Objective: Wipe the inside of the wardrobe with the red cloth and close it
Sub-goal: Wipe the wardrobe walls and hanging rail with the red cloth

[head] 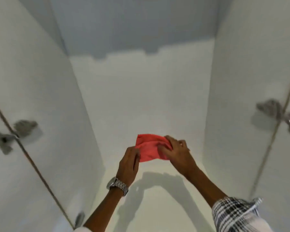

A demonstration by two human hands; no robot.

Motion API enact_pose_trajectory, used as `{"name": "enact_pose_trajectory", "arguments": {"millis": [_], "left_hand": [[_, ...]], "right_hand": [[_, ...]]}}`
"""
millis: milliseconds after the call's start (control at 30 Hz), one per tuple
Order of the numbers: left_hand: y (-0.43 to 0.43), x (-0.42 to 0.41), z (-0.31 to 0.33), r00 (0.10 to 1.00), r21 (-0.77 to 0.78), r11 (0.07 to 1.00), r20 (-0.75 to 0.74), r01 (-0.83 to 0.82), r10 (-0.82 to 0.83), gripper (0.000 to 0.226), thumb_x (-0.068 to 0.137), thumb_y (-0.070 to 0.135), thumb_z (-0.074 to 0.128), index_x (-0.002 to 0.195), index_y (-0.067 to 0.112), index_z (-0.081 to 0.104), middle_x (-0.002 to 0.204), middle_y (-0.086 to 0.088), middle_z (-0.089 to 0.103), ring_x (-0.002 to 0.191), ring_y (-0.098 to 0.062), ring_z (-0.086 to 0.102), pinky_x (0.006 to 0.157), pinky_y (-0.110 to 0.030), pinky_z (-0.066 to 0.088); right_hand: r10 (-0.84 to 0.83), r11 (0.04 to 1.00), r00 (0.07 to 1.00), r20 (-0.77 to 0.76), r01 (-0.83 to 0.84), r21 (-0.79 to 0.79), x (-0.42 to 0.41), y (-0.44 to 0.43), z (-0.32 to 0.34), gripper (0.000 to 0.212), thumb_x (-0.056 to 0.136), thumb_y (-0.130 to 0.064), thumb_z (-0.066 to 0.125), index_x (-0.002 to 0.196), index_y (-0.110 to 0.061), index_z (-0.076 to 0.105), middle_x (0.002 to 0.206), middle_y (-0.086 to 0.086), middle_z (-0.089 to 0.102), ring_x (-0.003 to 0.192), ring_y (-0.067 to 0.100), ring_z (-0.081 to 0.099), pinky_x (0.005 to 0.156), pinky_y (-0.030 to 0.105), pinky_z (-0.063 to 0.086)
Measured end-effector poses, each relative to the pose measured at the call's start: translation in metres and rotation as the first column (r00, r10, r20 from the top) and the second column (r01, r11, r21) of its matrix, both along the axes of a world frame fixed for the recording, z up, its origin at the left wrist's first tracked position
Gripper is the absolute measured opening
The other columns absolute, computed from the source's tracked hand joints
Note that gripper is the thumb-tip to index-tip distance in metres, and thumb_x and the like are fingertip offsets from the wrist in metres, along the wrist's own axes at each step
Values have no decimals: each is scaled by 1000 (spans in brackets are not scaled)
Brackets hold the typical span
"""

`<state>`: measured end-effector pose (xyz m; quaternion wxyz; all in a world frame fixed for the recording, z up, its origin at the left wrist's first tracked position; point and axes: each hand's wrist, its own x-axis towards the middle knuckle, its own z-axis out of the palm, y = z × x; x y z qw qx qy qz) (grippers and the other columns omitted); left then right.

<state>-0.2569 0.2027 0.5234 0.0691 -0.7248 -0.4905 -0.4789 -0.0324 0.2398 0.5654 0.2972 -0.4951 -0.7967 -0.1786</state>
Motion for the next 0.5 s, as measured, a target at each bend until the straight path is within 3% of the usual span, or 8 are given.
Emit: {"name": "enact_pose_trajectory", "arguments": {"millis": [33, 67, 167, 367, 433, 500], "left_hand": [[15, -8, 44, 999, 24, 999, 32, -25, 24, 20, 100, 22, 42, 116, 21, 54, 115, -6, 60, 91, -19, 63, 74, -35, 57], [35, -17, 82, 998, 76, 996, 48, -36, 32, 23, 101, 24, 44, 121, 22, 55, 123, -8, 59, 95, -20, 64, 74, -32, 58], [69, -47, 230, 990, 291, 952, 127, -93, 58, 27, 102, 14, 54, 129, 18, 58, 130, -8, 56, 111, -16, 60, 87, -28, 54], [71, -109, 472, 991, 619, 774, 57, -131, 122, 36, 96, 6, 61, 131, 11, 58, 127, -10, 59, 106, -24, 64, 86, -32, 53], [68, -129, 528, 979, 702, 693, 27, -164, 204, 38, 94, 8, 63, 131, 11, 57, 127, -11, 60, 109, -29, 63, 89, -39, 55], [65, -149, 567, 956, 705, 671, 29, -227, 293, 39, 92, 13, 63, 131, 14, 55, 124, -10, 62, 112, -30, 61, 93, -43, 54]], "right_hand": [[70, 986, 997, 41, -76, 151, -18, 15, 47, 32, 91, -23, 52, 114, -32, 71, 122, 14, 68, 91, 29, 60, 80, 42, 53], [17, 974, 1000, 21, -21, 224, -27, 25, 82, 33, 88, -19, 49, 112, -29, 71, 123, 15, 68, 90, 32, 65, 83, 47, 50], [-44, 901, 998, -39, 57, 430, -80, 56, 236, 31, 88, -18, 50, 113, -29, 63, 125, 6, 64, 94, 28, 67, 97, 50, 33], [-25, 704, 954, -298, 229, 672, -173, 49, 473, 38, 84, -2, 59, 116, -24, 57, 116, 11, 60, 102, 34, 61, 99, 54, 26], [7, 657, 937, -348, 258, 708, -197, 44, 527, 37, 86, -2, 56, 117, -23, 58, 114, 13, 59, 104, 35, 59, 102, 56, 27], [9, 596, 944, -329, 259, 761, -218, 44, 562, 38, 84, -2, 61, 115, -23, 60, 116, 13, 59, 108, 35, 58, 103, 58, 28]]}}
